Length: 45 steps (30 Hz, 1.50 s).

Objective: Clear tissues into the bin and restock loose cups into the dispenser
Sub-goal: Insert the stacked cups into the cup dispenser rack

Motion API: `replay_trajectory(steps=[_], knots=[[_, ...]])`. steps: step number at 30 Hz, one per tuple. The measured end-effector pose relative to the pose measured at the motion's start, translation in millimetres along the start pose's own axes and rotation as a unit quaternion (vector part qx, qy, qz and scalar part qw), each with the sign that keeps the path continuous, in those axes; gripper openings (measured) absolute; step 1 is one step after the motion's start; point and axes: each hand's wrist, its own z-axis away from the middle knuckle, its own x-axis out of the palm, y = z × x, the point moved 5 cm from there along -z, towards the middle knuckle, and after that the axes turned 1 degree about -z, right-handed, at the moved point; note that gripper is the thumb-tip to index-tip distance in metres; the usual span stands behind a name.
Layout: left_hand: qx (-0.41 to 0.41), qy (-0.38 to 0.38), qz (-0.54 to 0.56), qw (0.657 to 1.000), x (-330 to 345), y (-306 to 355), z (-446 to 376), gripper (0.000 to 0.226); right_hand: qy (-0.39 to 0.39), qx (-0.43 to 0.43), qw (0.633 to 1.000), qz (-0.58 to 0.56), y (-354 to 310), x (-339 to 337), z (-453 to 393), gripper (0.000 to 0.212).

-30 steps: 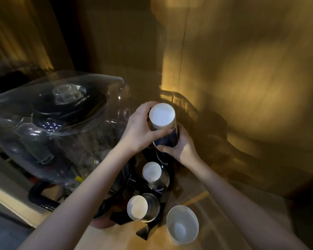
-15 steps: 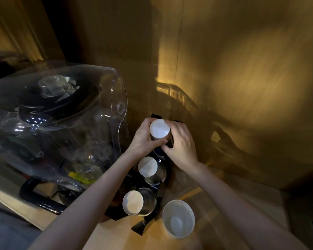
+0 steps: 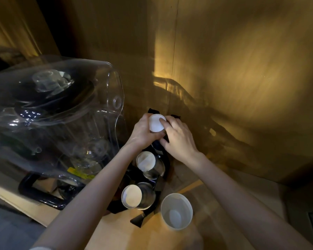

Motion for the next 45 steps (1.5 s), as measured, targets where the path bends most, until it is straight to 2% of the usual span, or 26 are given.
replay_trajectory(steps=[5,7,9,10,12,14,16,19,22,27,30,33,35,39,42,44,45], knots=[[0.015,-0.021,-0.074,0.997,3,3,4,0.072,-0.098,0.033,0.991,-0.086,7,-17,8,0.07],[0.019,-0.02,-0.13,0.991,5,4,7,0.08,-0.104,0.035,0.992,-0.06,9,-27,23,0.069],[0.036,-0.007,-0.174,0.984,8,5,14,0.083,-0.117,0.032,0.993,0.009,13,-28,45,0.058],[0.057,0.003,-0.195,0.979,9,5,18,0.083,-0.147,0.035,0.988,0.041,17,-22,60,0.049],[0.089,0.024,-0.242,0.966,11,4,27,0.083,-0.241,0.079,0.965,0.062,29,1,93,0.039],[0.097,0.046,-0.292,0.95,11,4,36,0.082,-0.324,0.139,0.935,0.025,40,28,131,0.049],[0.111,0.064,-0.319,0.939,11,7,46,0.076,-0.353,0.186,0.916,-0.046,44,47,161,0.054],[0.15,0.063,-0.363,0.918,16,14,68,0.063,-0.347,0.228,0.9,-0.13,41,57,185,0.038],[0.22,0.061,-0.401,0.887,29,19,97,0.052,-0.324,0.251,0.899,-0.153,37,61,196,0.037],[0.323,-0.006,-0.444,0.836,69,7,142,0.049,-0.268,0.279,0.903,-0.188,35,64,208,0.031],[0.327,-0.09,-0.375,0.863,99,-10,163,0.074,-0.233,0.303,0.894,-0.235,32,63,216,0.027],[0.223,-0.194,-0.383,0.875,129,-28,177,0.103,-0.195,0.325,0.881,-0.283,30,59,224,0.023],[0.167,-0.217,-0.395,0.877,141,-38,183,0.115,-0.182,0.332,0.879,-0.291,30,57,228,0.023],[0.084,-0.219,-0.312,0.921,152,-50,189,0.113,-0.181,0.336,0.872,-0.306,33,54,236,0.022],[0.057,-0.207,-0.257,0.942,152,-48,191,0.108,-0.161,0.345,0.862,-0.335,36,50,239,0.016],[0.048,-0.191,-0.235,0.952,147,-46,188,0.106,-0.126,0.387,0.824,-0.394,37,46,240,0.013],[0.046,-0.181,-0.226,0.956,143,-44,186,0.105,-0.113,0.423,0.793,-0.423,38,45,242,0.019]])
